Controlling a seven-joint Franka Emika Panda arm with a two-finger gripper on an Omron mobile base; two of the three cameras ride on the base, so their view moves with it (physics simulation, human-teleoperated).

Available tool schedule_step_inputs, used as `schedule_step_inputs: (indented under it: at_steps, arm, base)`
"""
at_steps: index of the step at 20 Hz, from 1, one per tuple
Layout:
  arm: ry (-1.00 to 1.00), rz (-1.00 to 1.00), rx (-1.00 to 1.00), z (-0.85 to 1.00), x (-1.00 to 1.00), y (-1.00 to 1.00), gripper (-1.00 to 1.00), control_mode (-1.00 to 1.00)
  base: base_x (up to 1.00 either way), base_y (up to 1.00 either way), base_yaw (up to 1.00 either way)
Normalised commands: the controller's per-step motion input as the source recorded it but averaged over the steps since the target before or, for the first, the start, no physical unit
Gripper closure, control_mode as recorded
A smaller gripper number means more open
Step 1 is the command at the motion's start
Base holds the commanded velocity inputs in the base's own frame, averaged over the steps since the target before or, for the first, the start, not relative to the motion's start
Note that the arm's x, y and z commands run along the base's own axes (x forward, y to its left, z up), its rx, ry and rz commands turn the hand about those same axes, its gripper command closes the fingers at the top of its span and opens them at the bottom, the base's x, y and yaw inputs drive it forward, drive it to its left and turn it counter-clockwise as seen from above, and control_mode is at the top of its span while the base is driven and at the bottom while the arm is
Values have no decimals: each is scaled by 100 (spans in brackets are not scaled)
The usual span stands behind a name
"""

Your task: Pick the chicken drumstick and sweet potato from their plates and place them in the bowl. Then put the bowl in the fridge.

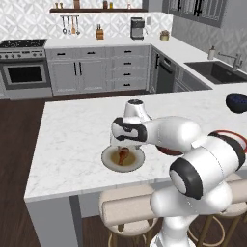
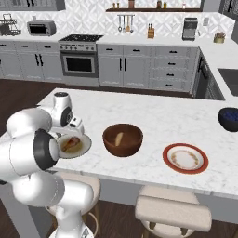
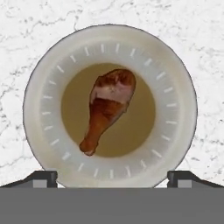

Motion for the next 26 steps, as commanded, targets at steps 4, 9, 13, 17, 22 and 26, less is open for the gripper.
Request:
schedule_step_inputs:
  at_steps: [4, 9, 13, 17, 22, 26]
  arm:
    - [10, -14, -2, -50, 56, 3, -100, -100]
    - [3, -1, 0, -41, 29, 0, -100, -100]
    - [3, 0, 0, -41, 10, 1, -100, -100]
    - [4, 0, 0, -30, 0, 1, -100, -100]
    - [2, 0, 0, -23, -3, 4, 100, -100]
    - [0, 0, 0, -1, -12, 0, 100, -100]
  base:
    - [0, 0, 0]
    - [0, 0, 0]
    - [0, 0, 0]
    - [0, 0, 0]
    - [0, 0, 0]
    - [0, 0, 0]
